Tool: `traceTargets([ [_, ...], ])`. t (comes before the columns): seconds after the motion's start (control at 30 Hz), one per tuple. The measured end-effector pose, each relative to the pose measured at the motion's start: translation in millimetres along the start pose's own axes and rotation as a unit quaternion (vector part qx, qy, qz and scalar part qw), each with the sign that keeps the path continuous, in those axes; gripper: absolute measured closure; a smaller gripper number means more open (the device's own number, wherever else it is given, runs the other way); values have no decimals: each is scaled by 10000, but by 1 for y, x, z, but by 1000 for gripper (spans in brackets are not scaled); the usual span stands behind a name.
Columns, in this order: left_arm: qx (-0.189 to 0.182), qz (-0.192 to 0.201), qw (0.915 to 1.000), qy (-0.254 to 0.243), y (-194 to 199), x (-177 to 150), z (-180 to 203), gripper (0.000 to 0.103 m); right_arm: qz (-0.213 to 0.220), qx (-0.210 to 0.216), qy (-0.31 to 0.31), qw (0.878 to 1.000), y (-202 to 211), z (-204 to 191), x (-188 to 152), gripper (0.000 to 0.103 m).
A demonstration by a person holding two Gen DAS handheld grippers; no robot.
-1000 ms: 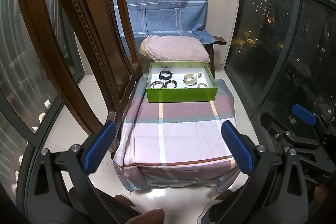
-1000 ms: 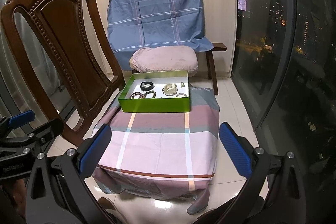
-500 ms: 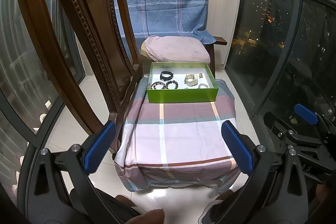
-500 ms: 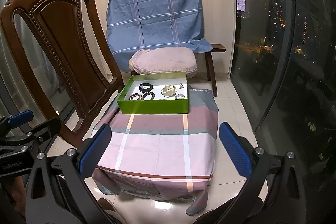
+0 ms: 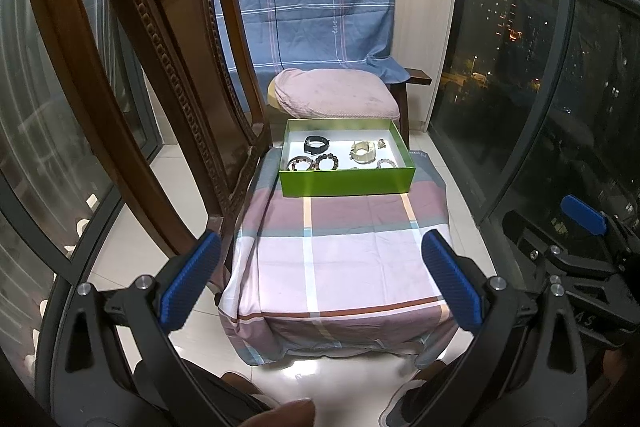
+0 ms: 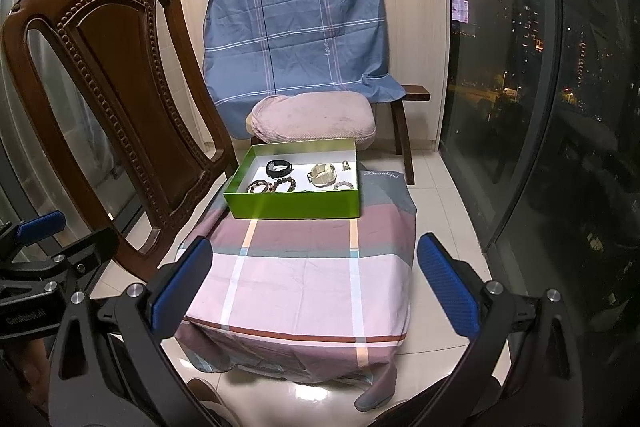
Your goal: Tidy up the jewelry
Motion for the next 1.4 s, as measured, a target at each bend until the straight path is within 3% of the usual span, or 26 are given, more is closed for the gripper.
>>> traceTargets([
  [1.4, -34, -23, 9999, -131, -6, -1, 5, 4, -76, -7, -21, 10000, -2, 3, -3, 3],
])
Point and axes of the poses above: each gripper's, at about its wrist camera, not at the fingertips, and y roughly against the way its jaws point, z to its right, x to its top, the point moved 5 cm from there along -y, roughly the way its jaws point, and after that the axes turned 15 degrees about x, right-handed, at the moved point
